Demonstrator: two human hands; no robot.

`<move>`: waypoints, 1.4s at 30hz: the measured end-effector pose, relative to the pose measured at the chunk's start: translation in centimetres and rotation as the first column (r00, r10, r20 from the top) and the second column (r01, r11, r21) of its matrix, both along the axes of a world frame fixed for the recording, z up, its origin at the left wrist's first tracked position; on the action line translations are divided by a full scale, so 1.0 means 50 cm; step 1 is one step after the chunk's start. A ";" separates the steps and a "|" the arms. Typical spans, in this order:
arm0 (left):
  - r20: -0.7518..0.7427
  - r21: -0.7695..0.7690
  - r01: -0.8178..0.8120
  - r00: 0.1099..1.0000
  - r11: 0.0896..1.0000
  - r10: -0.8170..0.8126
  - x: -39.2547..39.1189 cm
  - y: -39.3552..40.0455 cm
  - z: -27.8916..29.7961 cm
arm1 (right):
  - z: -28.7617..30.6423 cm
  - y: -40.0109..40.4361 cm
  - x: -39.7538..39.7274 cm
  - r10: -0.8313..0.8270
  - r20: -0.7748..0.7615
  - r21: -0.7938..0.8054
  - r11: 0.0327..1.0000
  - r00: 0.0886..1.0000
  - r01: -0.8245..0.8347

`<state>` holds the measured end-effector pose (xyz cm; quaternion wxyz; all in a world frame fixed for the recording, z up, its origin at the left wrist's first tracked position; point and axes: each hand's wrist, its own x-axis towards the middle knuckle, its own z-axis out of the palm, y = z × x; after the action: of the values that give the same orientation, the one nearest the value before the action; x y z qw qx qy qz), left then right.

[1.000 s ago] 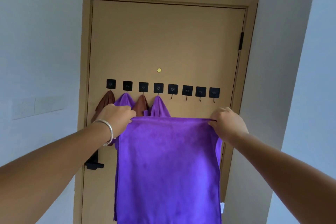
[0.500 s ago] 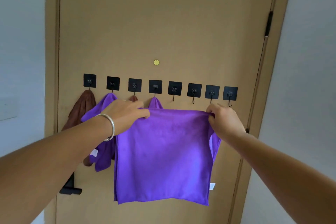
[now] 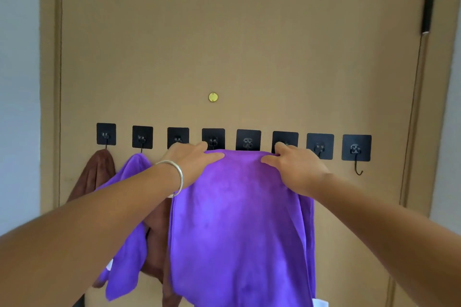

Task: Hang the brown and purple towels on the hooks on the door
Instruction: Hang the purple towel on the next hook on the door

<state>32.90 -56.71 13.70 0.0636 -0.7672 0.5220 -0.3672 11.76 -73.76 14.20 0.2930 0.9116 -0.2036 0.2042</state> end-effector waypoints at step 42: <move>0.168 0.172 0.112 0.976 0.979 -0.141 -0.061 -0.125 0.051 | -0.115 -0.010 0.019 -0.032 0.162 -0.017 0.999 0.986 0.035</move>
<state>29.85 -62.94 16.26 0.1484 -0.6884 0.5903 -0.3945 12.70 -74.28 8.43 0.2879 0.8855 -0.2401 0.2745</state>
